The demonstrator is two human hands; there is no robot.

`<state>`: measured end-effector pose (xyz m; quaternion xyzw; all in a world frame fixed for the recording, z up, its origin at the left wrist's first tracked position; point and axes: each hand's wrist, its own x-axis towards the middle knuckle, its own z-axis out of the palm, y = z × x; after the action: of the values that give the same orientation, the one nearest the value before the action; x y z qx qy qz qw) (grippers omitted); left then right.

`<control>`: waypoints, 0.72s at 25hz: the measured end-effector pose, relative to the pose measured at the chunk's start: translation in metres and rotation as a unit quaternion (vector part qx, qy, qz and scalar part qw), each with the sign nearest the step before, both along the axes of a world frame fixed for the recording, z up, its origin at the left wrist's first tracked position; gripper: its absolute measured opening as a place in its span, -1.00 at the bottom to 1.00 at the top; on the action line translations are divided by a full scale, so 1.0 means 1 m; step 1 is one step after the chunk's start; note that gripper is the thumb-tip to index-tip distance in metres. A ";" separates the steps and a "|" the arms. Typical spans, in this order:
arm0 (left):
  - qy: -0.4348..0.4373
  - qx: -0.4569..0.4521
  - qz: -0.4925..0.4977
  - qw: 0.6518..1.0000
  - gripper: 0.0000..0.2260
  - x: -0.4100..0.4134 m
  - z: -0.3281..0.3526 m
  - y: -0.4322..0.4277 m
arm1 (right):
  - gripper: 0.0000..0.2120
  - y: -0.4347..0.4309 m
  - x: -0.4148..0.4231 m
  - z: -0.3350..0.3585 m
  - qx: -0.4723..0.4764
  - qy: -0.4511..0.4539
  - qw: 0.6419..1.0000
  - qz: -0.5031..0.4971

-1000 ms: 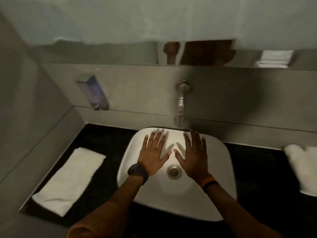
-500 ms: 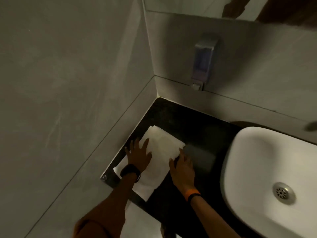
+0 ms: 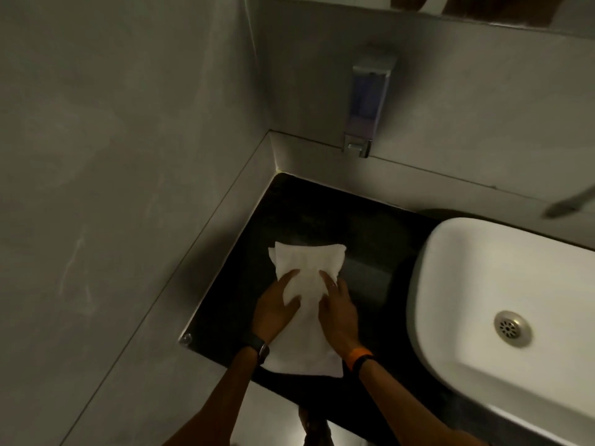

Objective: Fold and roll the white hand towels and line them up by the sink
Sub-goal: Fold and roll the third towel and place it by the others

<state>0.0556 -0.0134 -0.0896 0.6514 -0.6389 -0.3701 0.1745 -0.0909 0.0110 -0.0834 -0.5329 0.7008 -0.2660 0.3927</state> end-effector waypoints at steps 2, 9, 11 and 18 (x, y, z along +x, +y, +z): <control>0.073 0.011 0.009 0.997 -0.54 -0.026 0.023 0.011 | -0.48 0.014 -0.031 0.023 -0.044 -0.007 0.999 -0.005; 0.219 -0.075 -0.071 0.970 -0.52 -0.163 0.089 0.060 | -0.48 0.091 -0.181 0.096 -0.161 -0.007 0.982 -0.098; 0.248 -0.070 -0.114 0.959 -0.49 -0.234 0.105 0.093 | -0.49 0.133 -0.249 0.107 -0.180 0.016 0.977 -0.118; 0.238 0.007 -0.230 0.944 -0.39 -0.459 0.113 0.199 | -0.49 0.260 -0.469 0.103 -0.154 0.057 0.966 -0.202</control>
<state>-0.4031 0.1854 0.0233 0.3810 -0.7085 -0.5489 0.2273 -0.5598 0.2715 0.0196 -0.4489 0.7654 -0.4138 0.2038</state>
